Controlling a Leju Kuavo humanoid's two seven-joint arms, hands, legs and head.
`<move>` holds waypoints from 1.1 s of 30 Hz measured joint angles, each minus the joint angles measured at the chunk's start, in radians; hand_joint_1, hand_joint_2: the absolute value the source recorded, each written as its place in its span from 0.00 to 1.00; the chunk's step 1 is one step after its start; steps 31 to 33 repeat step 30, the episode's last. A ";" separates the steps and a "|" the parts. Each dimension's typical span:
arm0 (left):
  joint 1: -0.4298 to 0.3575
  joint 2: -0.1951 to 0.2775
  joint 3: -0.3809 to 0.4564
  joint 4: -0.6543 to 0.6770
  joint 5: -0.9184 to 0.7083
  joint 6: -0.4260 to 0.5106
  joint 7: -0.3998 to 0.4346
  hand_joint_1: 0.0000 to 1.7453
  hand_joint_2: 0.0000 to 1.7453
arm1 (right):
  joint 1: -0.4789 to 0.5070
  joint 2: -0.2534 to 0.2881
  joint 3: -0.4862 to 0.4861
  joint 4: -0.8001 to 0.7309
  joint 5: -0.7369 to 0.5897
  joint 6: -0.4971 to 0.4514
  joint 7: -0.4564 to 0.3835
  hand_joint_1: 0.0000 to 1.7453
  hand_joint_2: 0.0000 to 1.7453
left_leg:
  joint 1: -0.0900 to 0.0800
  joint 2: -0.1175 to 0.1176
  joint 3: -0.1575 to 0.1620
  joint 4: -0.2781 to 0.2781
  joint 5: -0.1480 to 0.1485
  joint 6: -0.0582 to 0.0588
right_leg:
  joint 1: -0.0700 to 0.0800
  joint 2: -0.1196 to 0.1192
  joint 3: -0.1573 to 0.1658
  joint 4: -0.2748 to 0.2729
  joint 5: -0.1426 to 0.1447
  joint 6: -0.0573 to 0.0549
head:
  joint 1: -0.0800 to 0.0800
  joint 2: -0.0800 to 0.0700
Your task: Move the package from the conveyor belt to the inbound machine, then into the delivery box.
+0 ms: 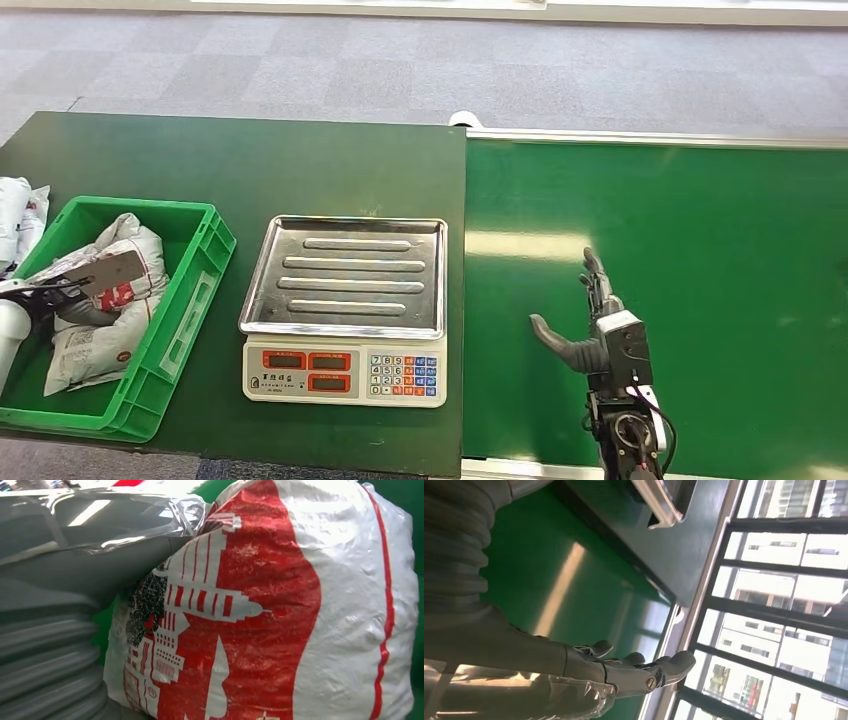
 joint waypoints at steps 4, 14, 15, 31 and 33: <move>-0.031 0.053 -0.054 -0.003 0.028 -0.113 -0.082 0.00 1.00 | -0.060 0.016 0.042 0.065 -0.016 0.014 -0.013 0.00 1.00 | 0.001 0.001 0.000 0.000 0.000 -0.001 | 0.000 0.000 -0.001 0.000 0.000 0.000 | 0.000 0.000; 0.139 0.166 0.060 -0.196 0.501 -0.350 -0.352 0.00 1.00 | -0.071 0.018 0.060 0.125 -0.144 0.077 -0.020 0.00 1.00 | 0.001 0.002 -0.005 0.000 0.000 -0.001 | 0.000 0.001 -0.006 0.000 -0.001 0.000 | 0.000 0.000; 0.157 0.162 0.079 -0.213 0.511 -0.352 -0.358 0.00 1.00 | -0.070 0.018 0.059 0.128 -0.151 0.080 -0.021 0.00 1.00 | 0.001 0.002 -0.005 0.000 0.000 -0.001 | 0.000 0.001 -0.006 0.000 -0.001 0.000 | 0.000 0.000; 0.269 0.082 0.271 -0.478 0.856 -0.572 -0.464 0.00 1.00 | -0.060 0.019 0.054 0.148 -0.182 0.078 -0.017 0.00 1.00 | 0.001 0.001 -0.005 0.000 0.000 -0.001 | 0.001 0.001 -0.006 0.000 0.000 0.000 | 0.000 0.000; 0.269 0.082 0.271 -0.478 0.856 -0.572 -0.464 0.00 1.00 | -0.060 0.019 0.054 0.148 -0.182 0.078 -0.017 0.00 1.00 | 0.001 0.001 -0.005 0.000 0.000 -0.001 | 0.001 0.001 -0.006 0.000 0.000 0.000 | 0.000 0.000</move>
